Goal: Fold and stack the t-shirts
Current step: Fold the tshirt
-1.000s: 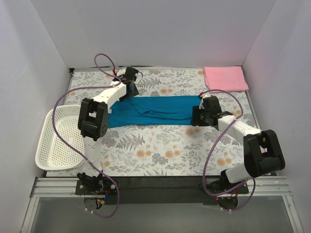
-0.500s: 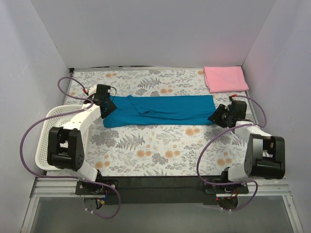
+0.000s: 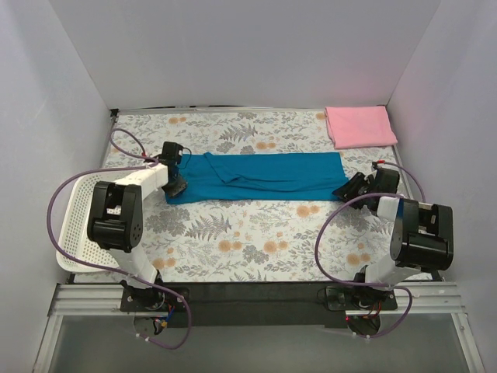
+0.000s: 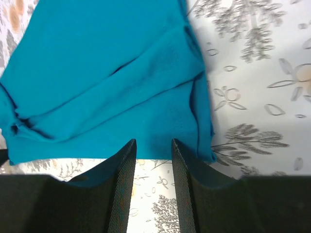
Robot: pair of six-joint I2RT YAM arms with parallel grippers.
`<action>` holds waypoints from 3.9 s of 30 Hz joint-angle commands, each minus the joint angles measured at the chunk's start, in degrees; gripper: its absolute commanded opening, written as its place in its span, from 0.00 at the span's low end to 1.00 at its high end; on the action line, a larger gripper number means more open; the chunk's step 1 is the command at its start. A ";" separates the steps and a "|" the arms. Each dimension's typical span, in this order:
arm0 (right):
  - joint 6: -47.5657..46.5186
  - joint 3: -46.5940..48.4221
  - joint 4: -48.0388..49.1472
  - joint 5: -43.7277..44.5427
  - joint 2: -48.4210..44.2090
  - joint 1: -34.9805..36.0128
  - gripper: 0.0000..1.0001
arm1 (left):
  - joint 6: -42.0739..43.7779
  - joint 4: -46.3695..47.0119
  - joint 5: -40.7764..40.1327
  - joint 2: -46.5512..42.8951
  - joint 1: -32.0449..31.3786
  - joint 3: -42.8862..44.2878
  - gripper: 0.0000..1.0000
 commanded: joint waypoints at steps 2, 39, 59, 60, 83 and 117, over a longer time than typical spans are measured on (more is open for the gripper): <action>1.88 -4.78 0.30 -2.31 2.74 -5.37 0.43 | 0.61 -5.38 -2.45 0.65 0.34 -0.56 0.22; 12.86 -3.92 -3.14 15.52 -16.07 24.50 0.65 | 5.62 5.69 14.34 -25.54 -0.98 -18.93 0.63; 27.37 -2.34 2.84 21.14 -8.16 36.81 0.64 | 6.85 6.22 13.37 -27.21 -0.98 -18.85 0.88; 27.46 -1.99 3.02 21.06 -7.37 36.98 0.64 | 6.85 6.22 13.37 -27.21 -1.07 -18.94 0.88; 25.09 3.98 3.90 23.86 -1.92 37.69 0.63 | 6.94 6.13 14.07 -26.07 -1.07 -18.76 0.88; 0.65 1.54 -12.27 18.41 -18.34 19.50 0.63 | 6.68 5.61 13.72 -25.36 -1.07 -18.76 0.88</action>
